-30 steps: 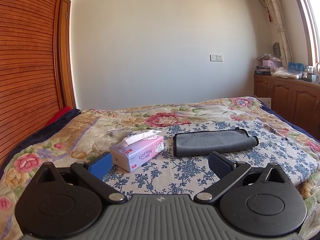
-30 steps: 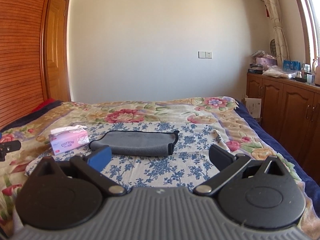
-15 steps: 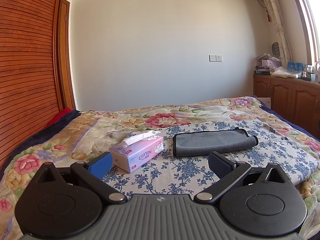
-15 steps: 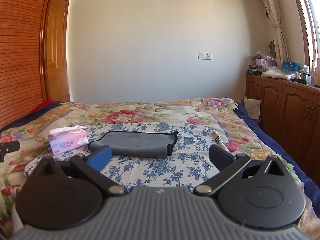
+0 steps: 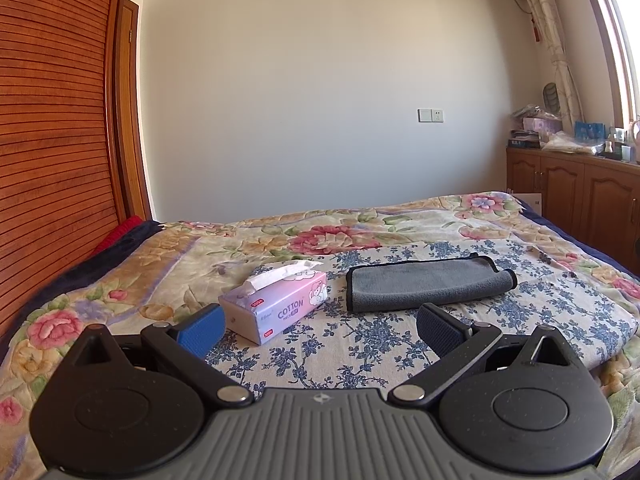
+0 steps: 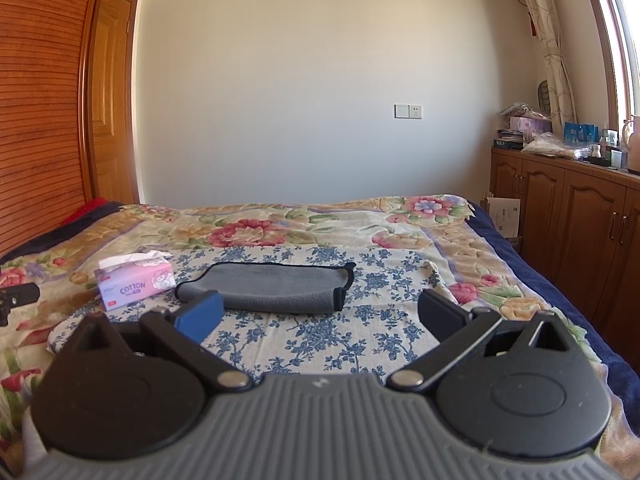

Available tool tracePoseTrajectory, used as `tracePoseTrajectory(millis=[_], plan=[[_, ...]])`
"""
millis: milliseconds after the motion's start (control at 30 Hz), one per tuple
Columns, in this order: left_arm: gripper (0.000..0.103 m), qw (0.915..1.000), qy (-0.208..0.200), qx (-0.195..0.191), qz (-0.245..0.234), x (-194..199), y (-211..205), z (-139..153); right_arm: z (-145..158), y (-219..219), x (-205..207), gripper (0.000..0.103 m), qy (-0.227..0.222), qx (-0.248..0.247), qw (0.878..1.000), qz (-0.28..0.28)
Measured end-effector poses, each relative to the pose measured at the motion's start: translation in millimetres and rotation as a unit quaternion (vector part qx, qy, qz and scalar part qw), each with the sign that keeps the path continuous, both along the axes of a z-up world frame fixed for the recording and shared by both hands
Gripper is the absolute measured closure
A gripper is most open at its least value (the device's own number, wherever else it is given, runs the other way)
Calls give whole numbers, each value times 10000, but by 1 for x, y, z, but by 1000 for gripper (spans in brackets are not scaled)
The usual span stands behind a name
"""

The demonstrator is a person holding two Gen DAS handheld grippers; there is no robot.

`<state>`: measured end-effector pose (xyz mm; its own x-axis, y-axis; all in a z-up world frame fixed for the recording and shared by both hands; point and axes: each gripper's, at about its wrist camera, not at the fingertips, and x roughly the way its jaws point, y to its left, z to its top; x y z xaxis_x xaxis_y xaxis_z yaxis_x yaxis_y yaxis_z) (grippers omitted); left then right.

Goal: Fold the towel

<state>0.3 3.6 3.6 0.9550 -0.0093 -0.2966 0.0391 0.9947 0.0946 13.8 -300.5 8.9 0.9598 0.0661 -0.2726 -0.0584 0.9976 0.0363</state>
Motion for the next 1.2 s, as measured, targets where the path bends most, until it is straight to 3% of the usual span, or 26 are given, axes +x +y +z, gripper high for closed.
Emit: tracePoseTrajectory(millis=[1200], plan=[[0,10000,5,17,-4,-1,1,-2,-2,-3,0,0,-3,17,10000,-20]])
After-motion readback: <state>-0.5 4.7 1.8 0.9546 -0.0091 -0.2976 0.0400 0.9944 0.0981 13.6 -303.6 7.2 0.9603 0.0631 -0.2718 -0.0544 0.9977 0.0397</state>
